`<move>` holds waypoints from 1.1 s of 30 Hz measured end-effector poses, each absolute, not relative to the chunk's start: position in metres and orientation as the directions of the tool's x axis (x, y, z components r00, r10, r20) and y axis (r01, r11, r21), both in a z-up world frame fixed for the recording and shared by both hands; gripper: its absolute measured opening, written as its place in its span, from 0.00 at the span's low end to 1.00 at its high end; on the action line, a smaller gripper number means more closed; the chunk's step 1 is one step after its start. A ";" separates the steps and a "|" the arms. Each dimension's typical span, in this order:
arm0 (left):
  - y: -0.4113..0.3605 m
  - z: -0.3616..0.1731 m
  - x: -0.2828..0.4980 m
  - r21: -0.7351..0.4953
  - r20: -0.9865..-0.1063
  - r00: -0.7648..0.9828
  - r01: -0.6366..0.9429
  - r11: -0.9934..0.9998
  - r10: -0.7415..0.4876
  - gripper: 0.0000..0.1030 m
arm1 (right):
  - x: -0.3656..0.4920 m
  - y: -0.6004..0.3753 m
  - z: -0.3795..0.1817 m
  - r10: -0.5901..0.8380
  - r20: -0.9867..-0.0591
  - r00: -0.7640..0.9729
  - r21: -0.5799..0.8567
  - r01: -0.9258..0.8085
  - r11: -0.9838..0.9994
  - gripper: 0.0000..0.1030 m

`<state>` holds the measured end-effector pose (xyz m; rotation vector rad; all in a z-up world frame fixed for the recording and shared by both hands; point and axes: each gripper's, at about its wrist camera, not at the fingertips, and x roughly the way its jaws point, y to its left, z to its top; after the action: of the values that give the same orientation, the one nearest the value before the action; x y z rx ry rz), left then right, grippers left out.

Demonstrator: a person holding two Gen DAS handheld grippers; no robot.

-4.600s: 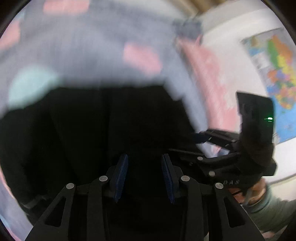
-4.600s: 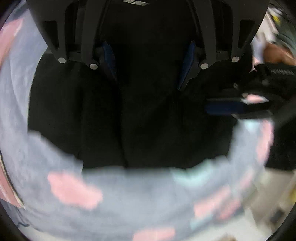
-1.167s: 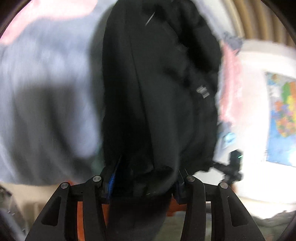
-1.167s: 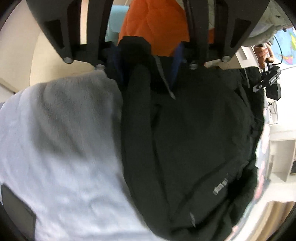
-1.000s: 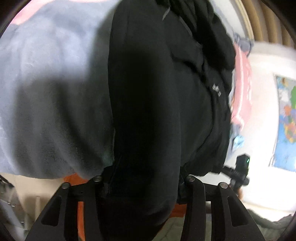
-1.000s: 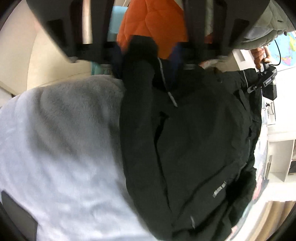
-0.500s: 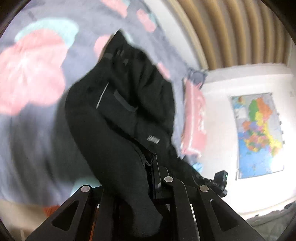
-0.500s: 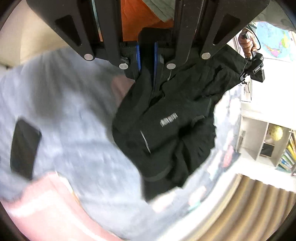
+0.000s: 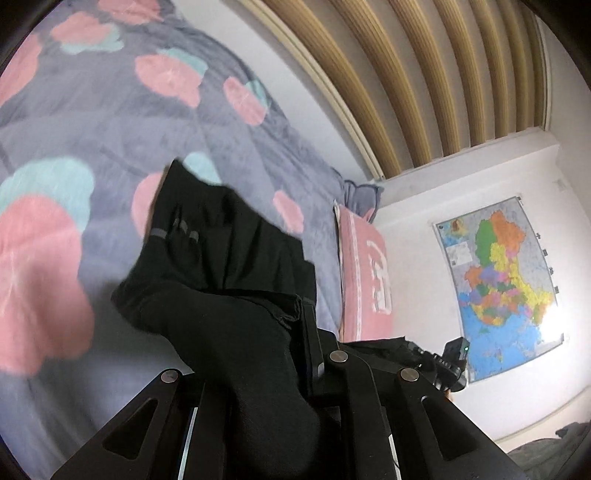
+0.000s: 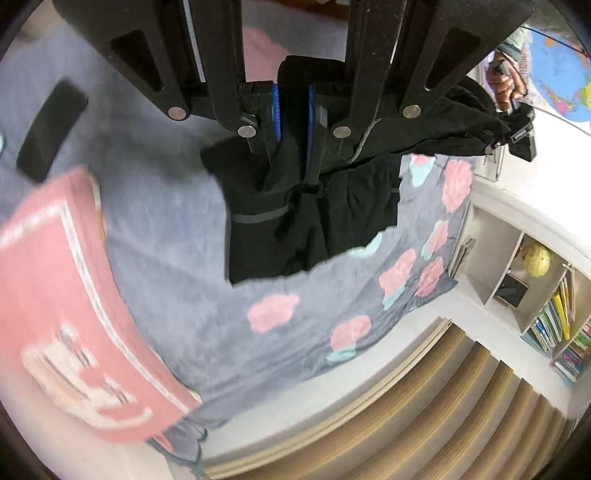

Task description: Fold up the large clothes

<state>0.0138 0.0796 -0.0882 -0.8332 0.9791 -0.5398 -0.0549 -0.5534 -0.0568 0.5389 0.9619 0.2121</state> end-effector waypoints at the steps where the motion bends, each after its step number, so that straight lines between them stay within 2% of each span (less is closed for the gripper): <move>1: 0.079 -0.087 0.022 -0.809 -0.504 0.472 0.037 0.587 -0.724 0.13 | -0.042 -0.554 -0.055 0.400 -0.720 0.567 0.521 0.063 0.851 0.14; 7: 0.072 -0.081 0.101 -0.775 -0.545 0.479 0.025 0.631 -0.688 0.14 | 0.045 -0.563 -0.062 0.368 -0.729 0.577 0.509 0.097 0.855 0.14; 13: 0.068 -0.102 0.189 -0.767 -0.579 0.478 -0.047 0.640 -0.660 0.15 | 0.145 -0.572 -0.103 0.366 -0.753 0.547 0.528 0.171 0.832 0.14; 16: 0.064 -0.130 0.231 -0.751 -0.618 0.467 -0.114 0.650 -0.633 0.15 | 0.188 -0.572 -0.134 0.354 -0.784 0.509 0.519 0.225 0.825 0.14; 21: 0.054 -0.206 0.292 -0.673 -0.728 0.387 -0.250 0.696 -0.566 0.15 | 0.254 -0.571 -0.211 0.334 -0.860 0.386 0.467 0.333 0.819 0.14; 27: 0.041 -0.285 0.319 -0.618 -0.786 0.266 -0.320 0.718 -0.558 0.17 | 0.289 -0.550 -0.285 0.292 -0.924 0.245 0.364 0.335 0.869 0.14; 33: 0.037 -0.297 0.321 -0.618 -0.786 0.234 -0.268 0.739 -0.573 0.17 | 0.291 -0.536 -0.304 0.241 -0.947 0.214 0.299 0.302 0.905 0.13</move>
<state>0.3212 0.0366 -0.2967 -0.7671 1.3544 -0.2396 0.2910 -0.5359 -0.3044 0.4737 1.3697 -0.0445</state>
